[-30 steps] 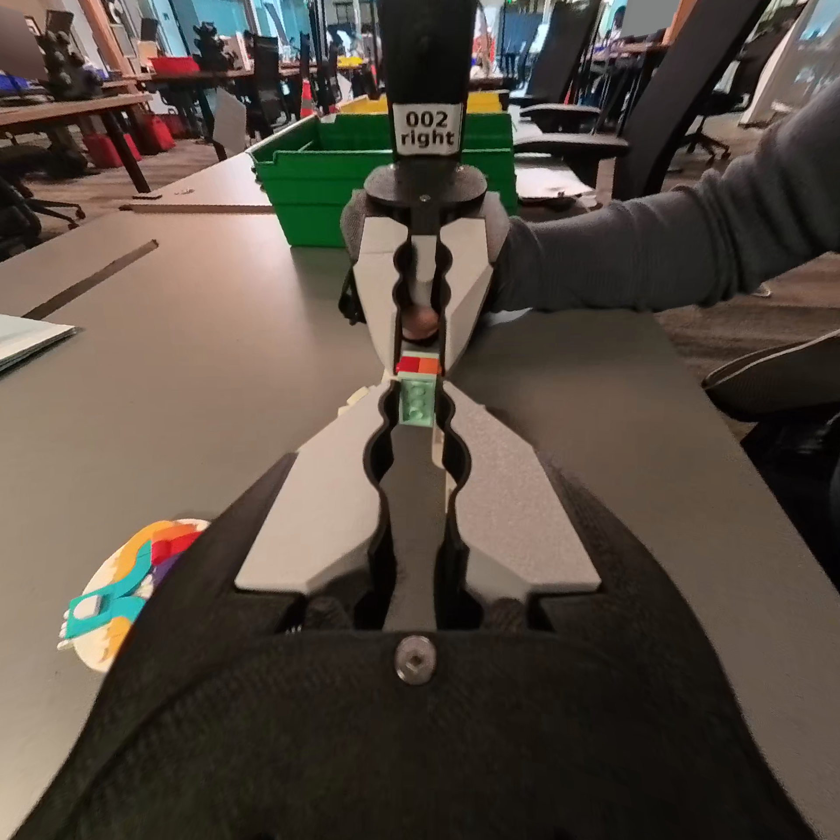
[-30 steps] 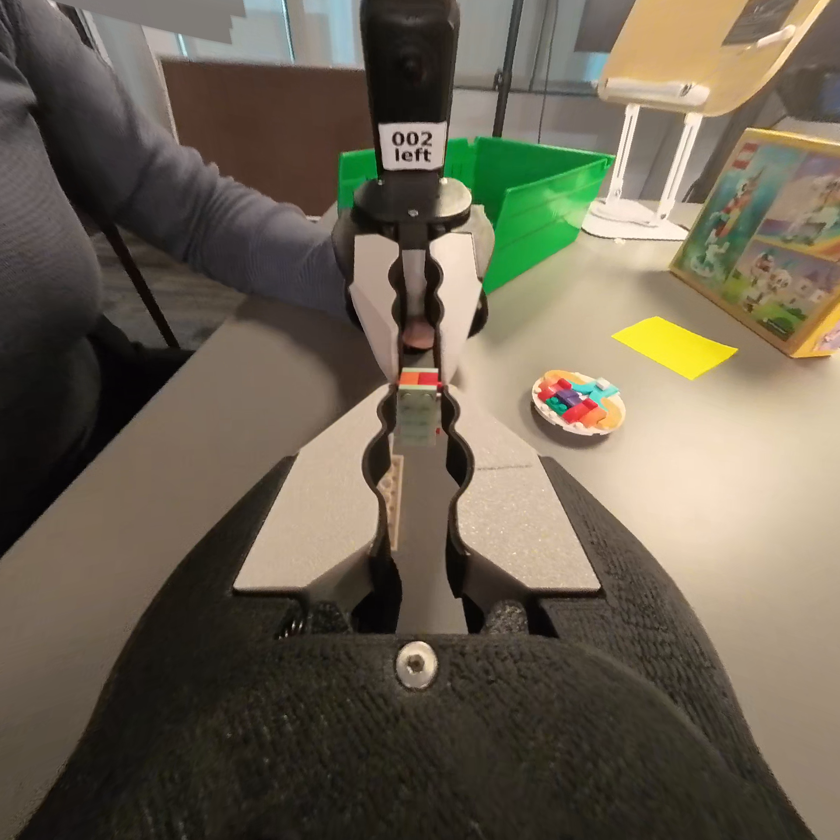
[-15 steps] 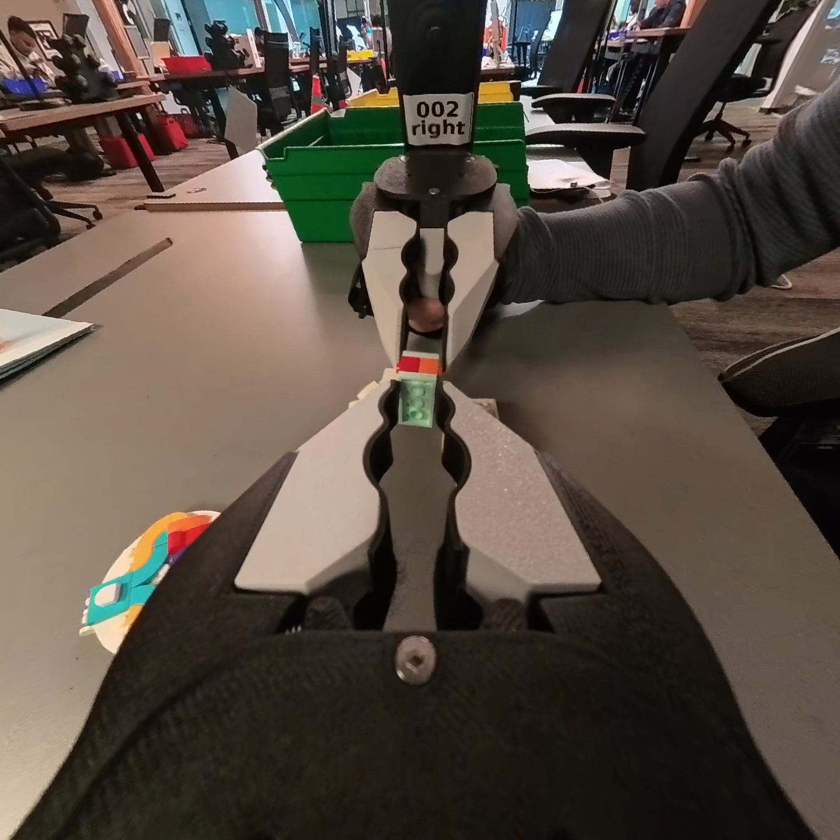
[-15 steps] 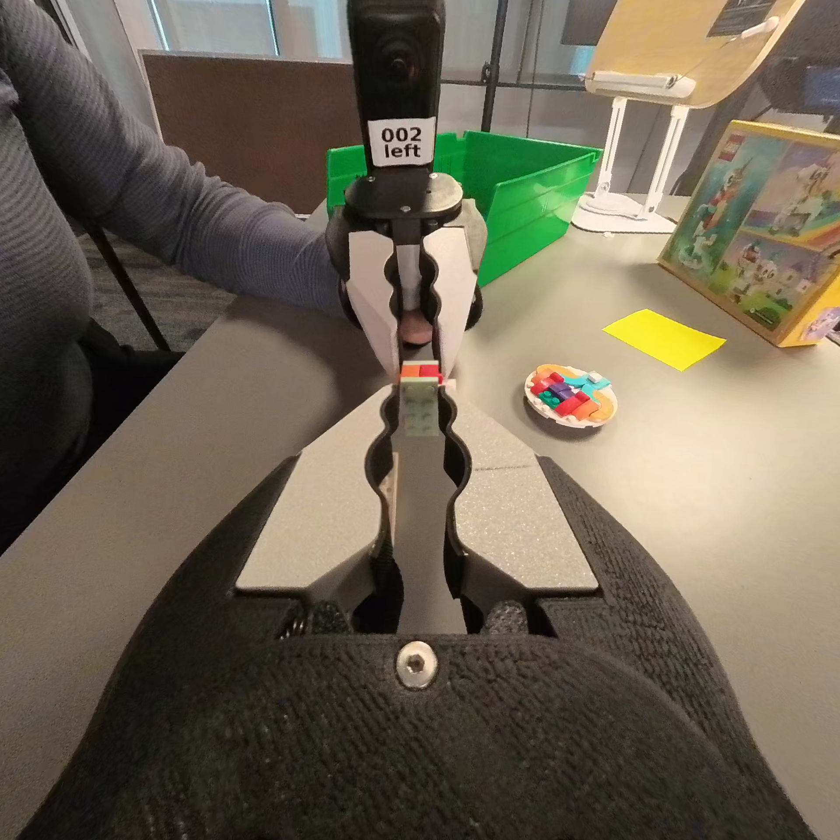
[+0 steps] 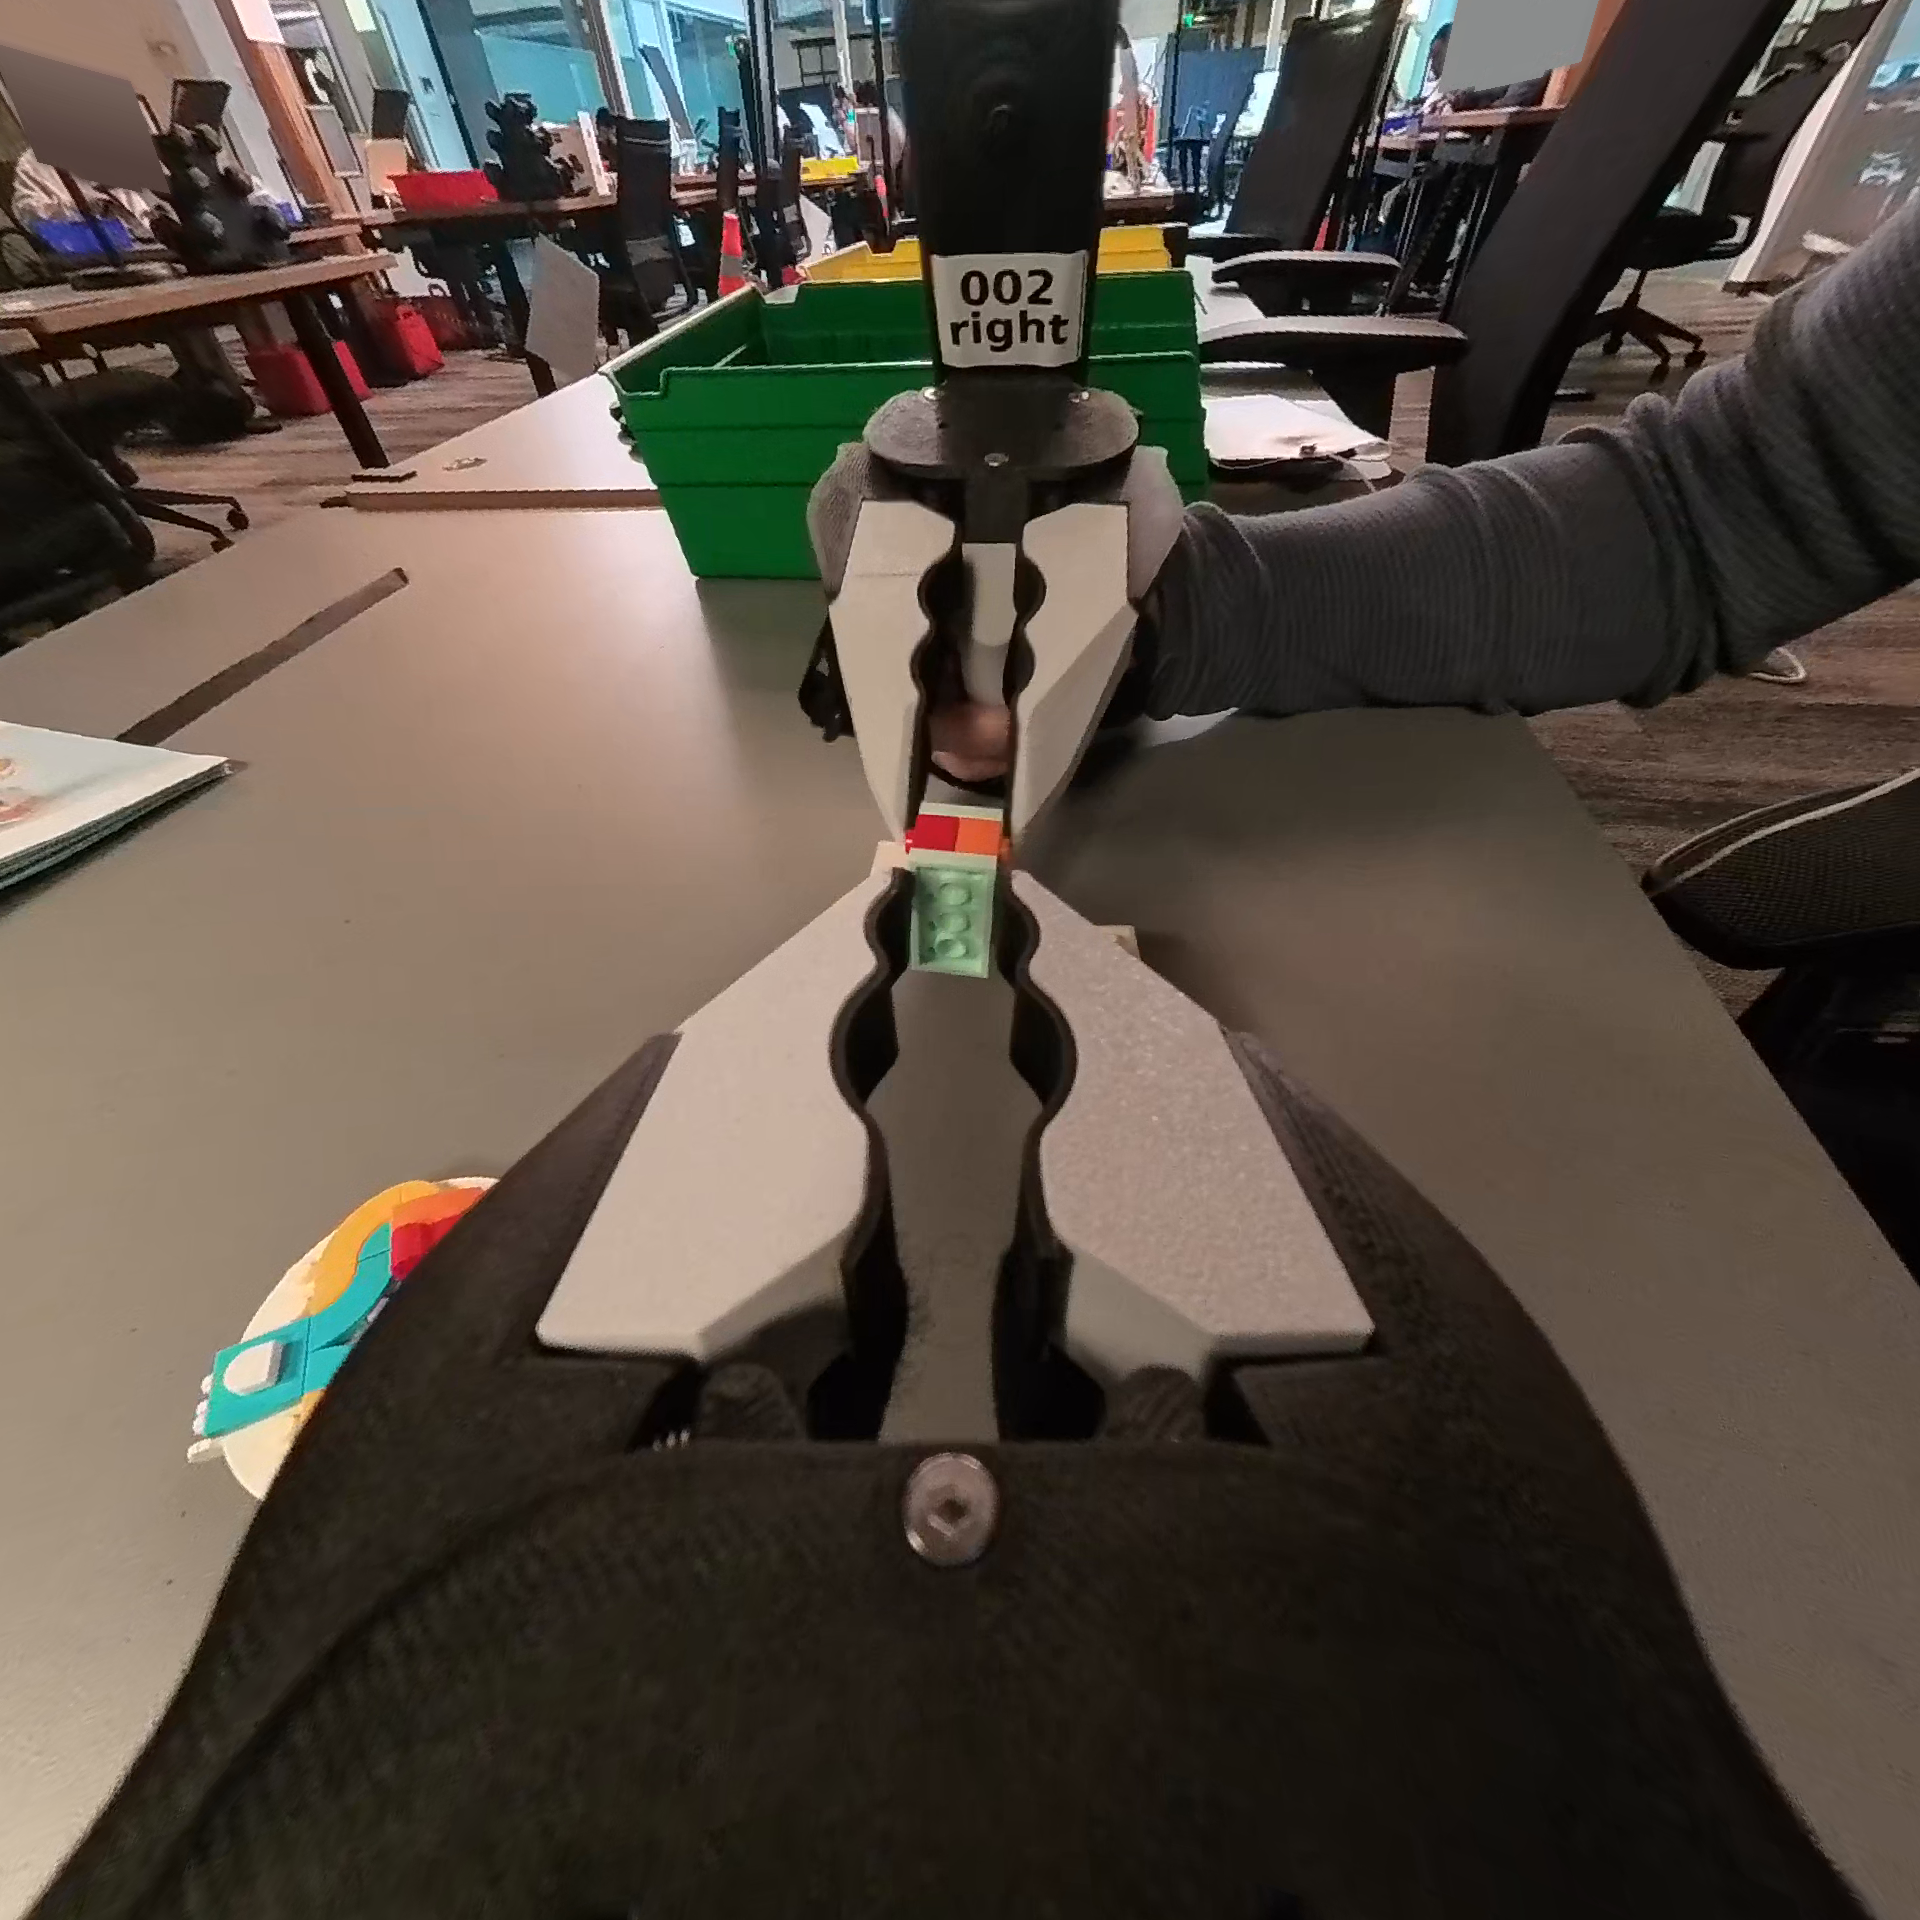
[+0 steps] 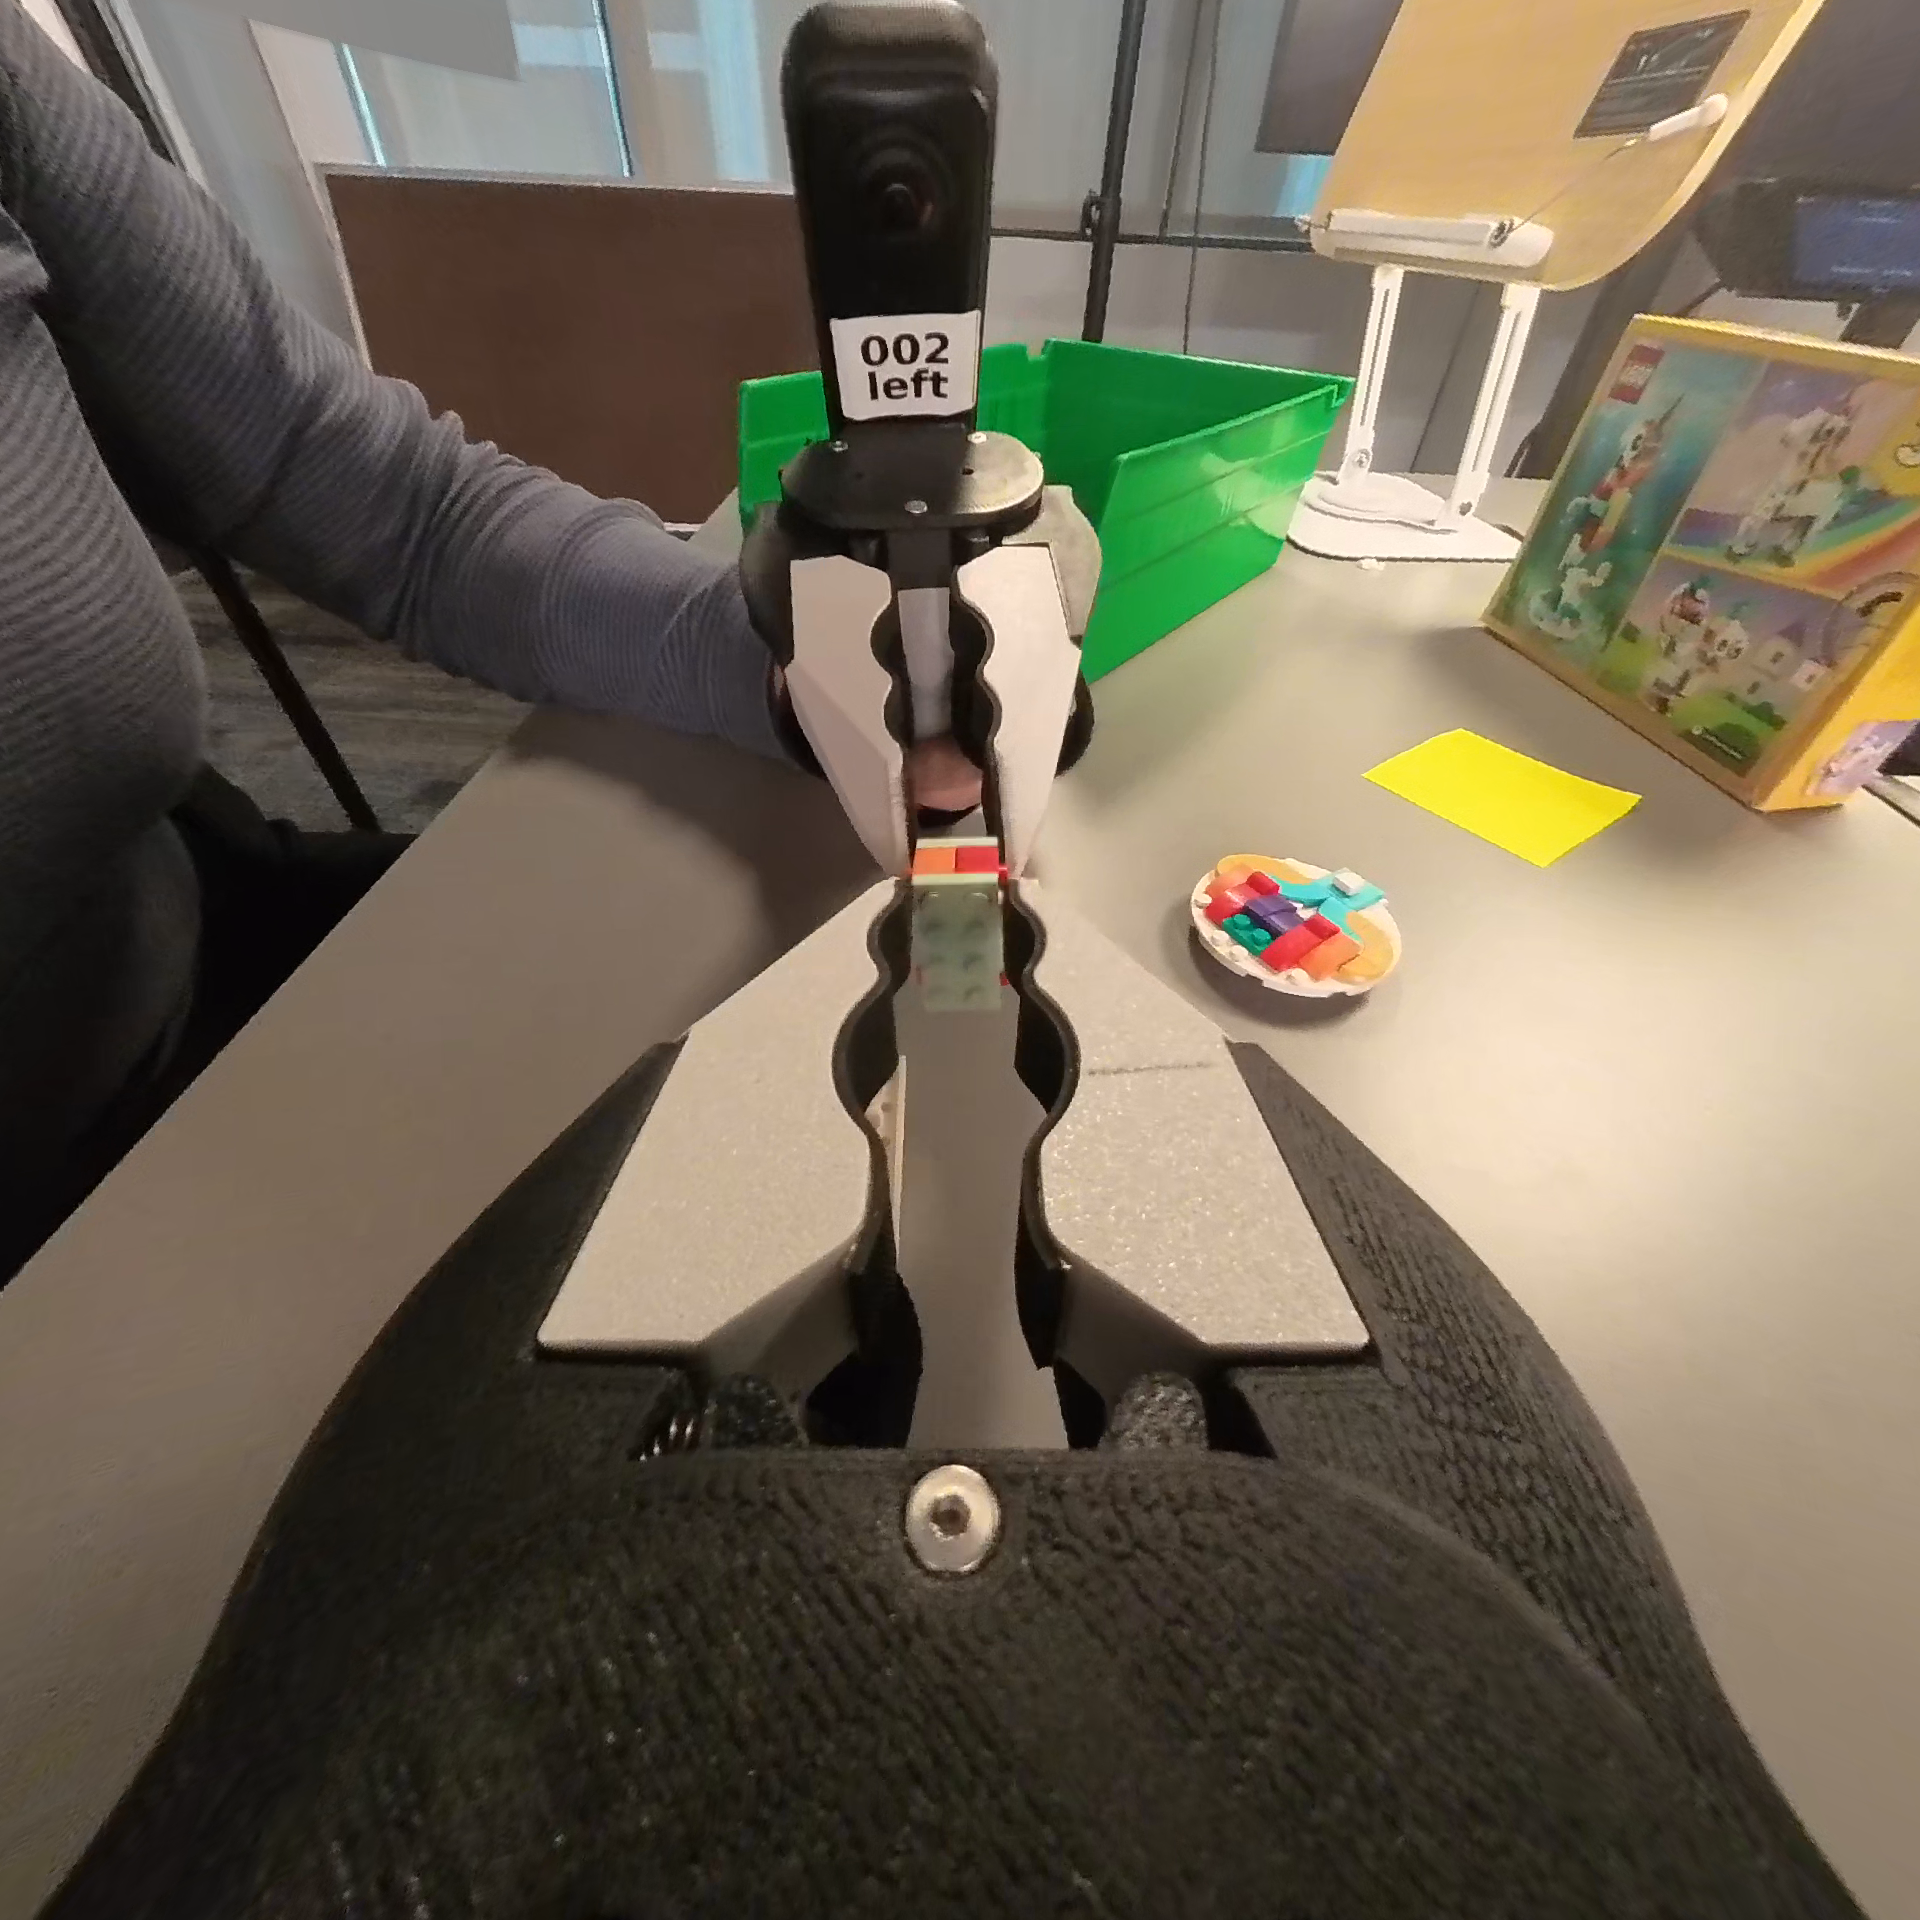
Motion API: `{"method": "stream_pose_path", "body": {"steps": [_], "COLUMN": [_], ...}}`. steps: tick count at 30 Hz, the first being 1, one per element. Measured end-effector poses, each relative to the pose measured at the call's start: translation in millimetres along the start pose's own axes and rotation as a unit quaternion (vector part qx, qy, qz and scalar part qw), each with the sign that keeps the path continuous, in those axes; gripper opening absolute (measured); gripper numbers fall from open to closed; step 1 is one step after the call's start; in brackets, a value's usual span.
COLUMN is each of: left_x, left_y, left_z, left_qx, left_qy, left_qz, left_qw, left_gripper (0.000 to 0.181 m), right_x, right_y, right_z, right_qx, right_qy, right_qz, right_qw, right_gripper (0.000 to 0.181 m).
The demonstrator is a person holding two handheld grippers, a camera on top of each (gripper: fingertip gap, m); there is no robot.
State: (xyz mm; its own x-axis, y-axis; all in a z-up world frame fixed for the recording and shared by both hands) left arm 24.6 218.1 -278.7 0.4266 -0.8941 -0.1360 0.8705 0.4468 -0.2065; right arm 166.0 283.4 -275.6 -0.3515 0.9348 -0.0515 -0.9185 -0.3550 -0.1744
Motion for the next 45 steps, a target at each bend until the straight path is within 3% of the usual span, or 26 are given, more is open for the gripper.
{"method": "stream_pose_path", "body": {"steps": [9,14,45], "left_x": [0.1,0.9,1.4], "left_y": [1.3,2.8,4.5], "left_z": [1.7,0.5,0.5], "left_qx": [0.009,-0.002,-0.008], "left_qy": [0.004,0.001,-0.020], "left_qz": [0.029,0.015,-0.003], "left_qw": [1.000,1.000,1.000], "left_gripper": [0.022,0.015,0.015], "right_x": [0.9,1.0,-0.2], "right_y": [-0.8,-0.8,-0.8], "right_z": [0.4,-0.4,0.3], "right_qx": [0.004,-0.002,0.006], "right_qy": [0.003,-0.001,0.020], "right_qz": [-0.002,-0.007,0.008], "right_qw": [1.000,1.000,1.000], "right_gripper": [0.013,0.013,0.014]}}
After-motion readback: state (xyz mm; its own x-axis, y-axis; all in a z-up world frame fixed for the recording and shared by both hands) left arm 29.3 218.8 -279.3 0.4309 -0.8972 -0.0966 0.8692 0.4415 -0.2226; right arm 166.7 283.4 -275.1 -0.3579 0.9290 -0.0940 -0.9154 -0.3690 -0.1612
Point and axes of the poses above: each gripper's, where its closed fingertips meet, y out along the fingers, z out of its top, x = y × z across the jaws, the point moved 8 cm from there along -y, back along the fingers, and after that the axes turned 5 degrees about y, right-handed, at the moved point
